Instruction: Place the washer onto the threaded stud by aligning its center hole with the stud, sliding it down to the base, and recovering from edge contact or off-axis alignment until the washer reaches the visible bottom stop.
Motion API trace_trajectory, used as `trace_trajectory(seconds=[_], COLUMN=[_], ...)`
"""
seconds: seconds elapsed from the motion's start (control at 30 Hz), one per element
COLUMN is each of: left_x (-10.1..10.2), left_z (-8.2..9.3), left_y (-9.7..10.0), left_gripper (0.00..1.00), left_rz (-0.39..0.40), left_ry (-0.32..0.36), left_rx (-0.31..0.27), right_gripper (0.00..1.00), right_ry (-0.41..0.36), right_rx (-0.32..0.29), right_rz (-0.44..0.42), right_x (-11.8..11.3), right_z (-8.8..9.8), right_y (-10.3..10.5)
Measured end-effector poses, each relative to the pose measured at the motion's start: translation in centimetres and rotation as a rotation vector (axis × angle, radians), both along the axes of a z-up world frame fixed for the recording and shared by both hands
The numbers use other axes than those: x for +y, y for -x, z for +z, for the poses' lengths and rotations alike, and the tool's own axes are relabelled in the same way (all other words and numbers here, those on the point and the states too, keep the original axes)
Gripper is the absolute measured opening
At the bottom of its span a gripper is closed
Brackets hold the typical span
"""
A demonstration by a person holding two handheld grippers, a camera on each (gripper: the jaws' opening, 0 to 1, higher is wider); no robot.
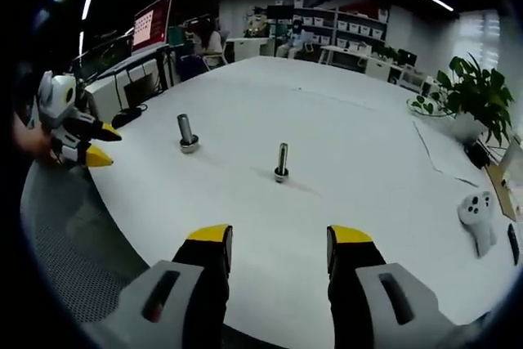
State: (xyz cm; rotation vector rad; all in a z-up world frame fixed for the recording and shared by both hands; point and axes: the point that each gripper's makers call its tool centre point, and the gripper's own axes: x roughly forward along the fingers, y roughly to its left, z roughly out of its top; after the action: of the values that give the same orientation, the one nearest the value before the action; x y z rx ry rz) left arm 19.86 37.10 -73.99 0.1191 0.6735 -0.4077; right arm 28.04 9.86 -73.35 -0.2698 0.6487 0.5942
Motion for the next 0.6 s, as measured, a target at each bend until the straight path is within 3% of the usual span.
trace_trajectory(seconds=[0.6], left_x=[0.21], left_z=[0.03], left_y=[-0.09], left_gripper=[0.4], left_rz=[0.007], left_ry=[0.001], left_rx=[-0.005], right_gripper=[0.48], right_ry=[0.061], right_rx=[0.0], right_rz=[0.029], right_x=[0.04], right_z=[-0.52], right_y=[0.16])
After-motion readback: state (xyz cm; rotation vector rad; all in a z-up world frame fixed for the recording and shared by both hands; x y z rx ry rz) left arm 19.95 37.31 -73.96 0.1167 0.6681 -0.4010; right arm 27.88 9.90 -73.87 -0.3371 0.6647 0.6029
